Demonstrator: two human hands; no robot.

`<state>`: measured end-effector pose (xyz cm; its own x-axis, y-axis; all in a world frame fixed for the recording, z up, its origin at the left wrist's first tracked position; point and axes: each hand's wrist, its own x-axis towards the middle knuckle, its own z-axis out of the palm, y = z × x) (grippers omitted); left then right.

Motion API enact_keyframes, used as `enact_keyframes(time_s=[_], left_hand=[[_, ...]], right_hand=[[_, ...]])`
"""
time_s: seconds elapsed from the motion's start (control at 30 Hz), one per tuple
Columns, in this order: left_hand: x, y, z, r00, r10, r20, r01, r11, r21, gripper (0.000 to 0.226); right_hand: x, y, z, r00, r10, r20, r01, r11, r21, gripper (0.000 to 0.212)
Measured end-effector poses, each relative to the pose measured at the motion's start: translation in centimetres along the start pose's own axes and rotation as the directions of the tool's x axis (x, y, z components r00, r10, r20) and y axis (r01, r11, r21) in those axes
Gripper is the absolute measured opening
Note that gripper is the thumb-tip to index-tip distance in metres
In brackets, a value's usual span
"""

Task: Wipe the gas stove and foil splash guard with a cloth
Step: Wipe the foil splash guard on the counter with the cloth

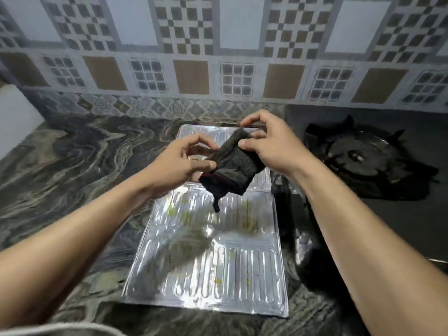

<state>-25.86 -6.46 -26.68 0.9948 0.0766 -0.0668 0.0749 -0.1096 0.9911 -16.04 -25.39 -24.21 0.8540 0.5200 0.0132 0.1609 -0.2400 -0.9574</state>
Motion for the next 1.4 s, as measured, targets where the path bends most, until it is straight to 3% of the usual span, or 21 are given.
enact_keyframes(time_s=[0.17,0.4,0.47,0.53,0.6,0.67,0.77,0.83,0.9,0.97,1.0,1.13,1.4], left_hand=[[3.1,-4.9,-2.5,0.992,-0.096,-0.08,0.092,0.995,-0.048,0.03],[8.3,-10.1,-5.7,0.94,-0.171,-0.296,0.181,0.983,0.007,0.027],[10.0,-11.3,-7.2,0.93,-0.211,-0.302,0.24,0.969,0.061,0.029],[11.8,-12.0,-10.0,0.951,-0.162,-0.264,0.234,0.933,0.272,0.03],[14.1,-12.4,-13.7,0.981,0.0,-0.194,0.127,0.756,0.642,0.038],[16.7,-12.4,-17.2,1.0,0.021,0.015,-0.023,0.496,0.868,0.073],[20.6,-12.0,-20.2,0.959,-0.199,0.202,-0.142,0.281,0.949,0.136],[22.5,-12.3,-21.0,0.933,-0.274,0.232,-0.175,0.216,0.96,0.153],[23.4,-12.7,-21.1,0.909,-0.327,0.257,-0.221,0.146,0.964,0.157],[23.7,-13.7,-21.3,0.886,-0.387,0.255,-0.22,0.132,0.967,0.157],[23.7,-14.3,-21.5,0.881,-0.402,0.247,-0.204,0.147,0.968,0.157],[24.1,-15.0,-21.8,0.879,-0.39,0.275,-0.238,0.141,0.961,0.157],[24.5,-14.4,-21.2,0.849,-0.443,0.289,-0.217,0.207,0.954,0.158]], right_hand=[[5.6,3.2,5.1,0.985,0.094,-0.148,-0.115,0.984,-0.139,0.025],[14.2,5.4,9.5,0.99,0.124,-0.062,-0.138,0.937,-0.322,0.023],[16.8,5.7,10.7,0.99,0.143,-0.012,-0.138,0.925,-0.353,0.024],[19.4,6.2,11.7,0.985,0.167,0.039,-0.14,0.913,-0.383,0.025],[21.8,6.8,12.5,0.98,0.175,0.095,-0.123,0.907,-0.404,0.024],[23.9,7.6,13.4,0.975,0.165,0.152,-0.088,0.904,-0.42,0.023],[26.2,8.8,15.1,0.978,0.137,0.158,-0.053,0.893,-0.446,0.024],[26.6,9.7,16.3,0.996,0.059,0.063,-0.018,0.855,-0.518,0.037],[25.2,10.4,17.3,0.988,-0.143,-0.054,0.082,0.791,-0.607,0.04],[23.5,11.6,18.7,0.953,-0.298,-0.046,0.183,0.693,-0.697,0.034],[22.8,12.3,19.2,0.955,-0.296,0.02,0.211,0.631,-0.746,0.035],[22.0,14.7,20.2,0.982,-0.06,0.177,0.185,0.449,-0.874,0.053],[23.6,15.3,19.6,0.982,-0.043,0.182,0.182,0.457,-0.871,0.057]])
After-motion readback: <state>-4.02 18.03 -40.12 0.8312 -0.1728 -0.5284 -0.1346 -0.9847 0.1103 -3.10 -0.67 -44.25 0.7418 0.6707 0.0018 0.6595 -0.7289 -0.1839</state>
